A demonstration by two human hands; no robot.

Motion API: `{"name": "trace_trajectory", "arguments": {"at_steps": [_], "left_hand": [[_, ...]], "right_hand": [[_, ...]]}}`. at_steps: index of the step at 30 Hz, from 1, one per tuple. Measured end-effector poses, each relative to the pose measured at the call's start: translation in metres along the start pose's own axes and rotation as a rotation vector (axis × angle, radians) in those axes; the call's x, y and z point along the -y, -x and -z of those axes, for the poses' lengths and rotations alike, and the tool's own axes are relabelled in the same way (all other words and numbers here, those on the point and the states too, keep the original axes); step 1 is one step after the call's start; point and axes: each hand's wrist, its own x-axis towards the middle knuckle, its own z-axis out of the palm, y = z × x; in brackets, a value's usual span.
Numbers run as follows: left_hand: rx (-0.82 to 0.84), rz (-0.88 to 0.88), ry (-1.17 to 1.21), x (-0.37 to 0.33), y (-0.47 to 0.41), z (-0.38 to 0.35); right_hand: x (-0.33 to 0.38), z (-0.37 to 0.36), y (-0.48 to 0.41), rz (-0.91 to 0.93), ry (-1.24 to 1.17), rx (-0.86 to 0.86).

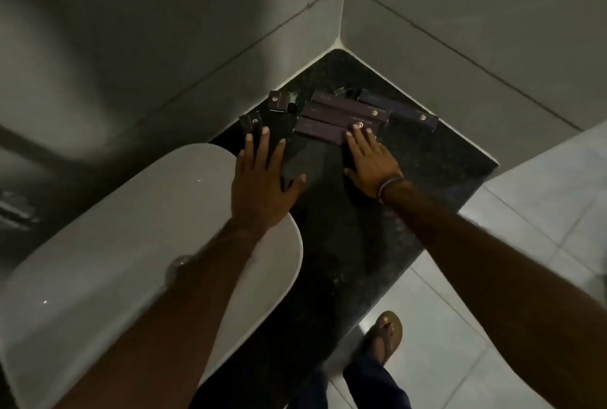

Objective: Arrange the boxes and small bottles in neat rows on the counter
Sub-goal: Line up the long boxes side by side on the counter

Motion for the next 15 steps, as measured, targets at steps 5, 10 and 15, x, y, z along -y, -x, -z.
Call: {"name": "trace_trajectory", "arguments": {"at_steps": [5,10,15], "left_hand": [[-0.021,-0.002,-0.025,0.001,-0.001,-0.005],[-0.075,-0.024,0.009,0.003,0.002,-0.007],[-0.091,-0.007,0.027,0.002,0.003,-0.008]], "right_hand": [[0.015,-0.025,0.015,-0.084,-0.031,-0.01],[0.029,-0.05,0.117,-0.089,-0.116,-0.141],[0.042,-0.084,0.2,-0.223,-0.48,-0.209]]}}
